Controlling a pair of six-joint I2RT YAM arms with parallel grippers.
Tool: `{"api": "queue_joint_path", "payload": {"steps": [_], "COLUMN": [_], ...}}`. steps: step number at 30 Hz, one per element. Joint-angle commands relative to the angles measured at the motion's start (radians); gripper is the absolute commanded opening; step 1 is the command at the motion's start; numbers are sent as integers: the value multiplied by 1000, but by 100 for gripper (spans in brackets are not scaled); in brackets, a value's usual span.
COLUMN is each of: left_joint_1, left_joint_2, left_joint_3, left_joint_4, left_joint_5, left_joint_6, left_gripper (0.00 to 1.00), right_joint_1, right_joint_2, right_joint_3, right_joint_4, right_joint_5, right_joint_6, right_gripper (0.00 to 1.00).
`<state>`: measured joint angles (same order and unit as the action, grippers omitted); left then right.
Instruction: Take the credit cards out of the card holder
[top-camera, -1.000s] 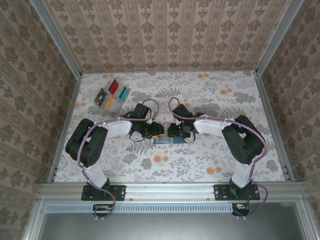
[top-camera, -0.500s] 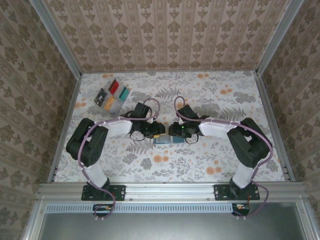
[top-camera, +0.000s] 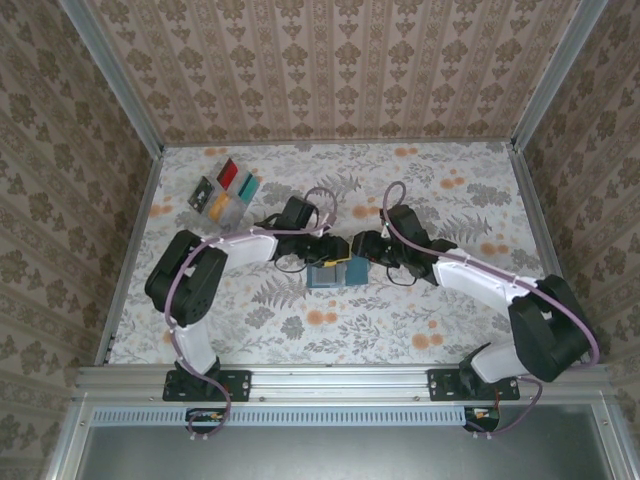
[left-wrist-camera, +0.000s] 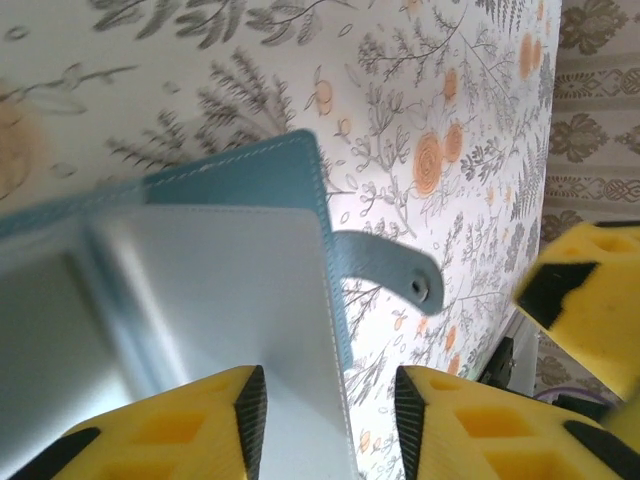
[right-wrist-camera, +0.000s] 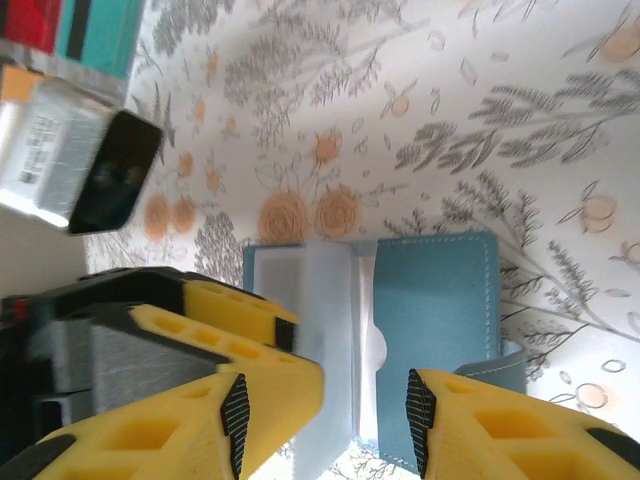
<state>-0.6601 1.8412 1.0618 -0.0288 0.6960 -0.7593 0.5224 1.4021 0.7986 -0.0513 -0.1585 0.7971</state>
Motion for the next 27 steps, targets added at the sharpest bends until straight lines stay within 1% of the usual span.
{"api": "queue_joint_path", "payload": {"steps": [1, 6, 7, 9, 14, 20, 22, 23, 27], "left_joint_1": [-24, -33, -32, -33, -33, -16, 9, 23, 100], "left_joint_2": [59, 98, 104, 115, 111, 3, -46, -70, -166], "left_joint_3": [57, 92, 99, 109, 110, 116, 101, 89, 12], "left_joint_4": [-42, -84, -102, -144, -169, -209, -231, -242, -292], "left_joint_5": [-21, -47, -81, -105, -112, -126, -151, -163, -259], "left_joint_6": [21, 25, 29, 32, 44, 64, 71, 73, 74], "left_gripper": [44, 46, 46, 46, 44, 43, 42, 42, 40], "right_joint_1": [-12, -16, -16, -15, -16, 1, 19, 29, 87], "right_joint_2": [-58, -66, -66, -63, -46, -19, -18, 11, 63], "right_joint_3": [-35, -41, -40, -38, -28, 6, 23, 33, 95], "right_joint_4": [-4, -11, -10, -6, 1, -30, -38, -44, -91], "right_joint_5": [63, 59, 57, 53, 34, 27, 29, 30, 56], "right_joint_6": [13, 12, 13, 14, 13, -5, -16, -20, -50], "right_gripper": [50, 50, 50, 50, 50, 49, 49, 49, 48]}}
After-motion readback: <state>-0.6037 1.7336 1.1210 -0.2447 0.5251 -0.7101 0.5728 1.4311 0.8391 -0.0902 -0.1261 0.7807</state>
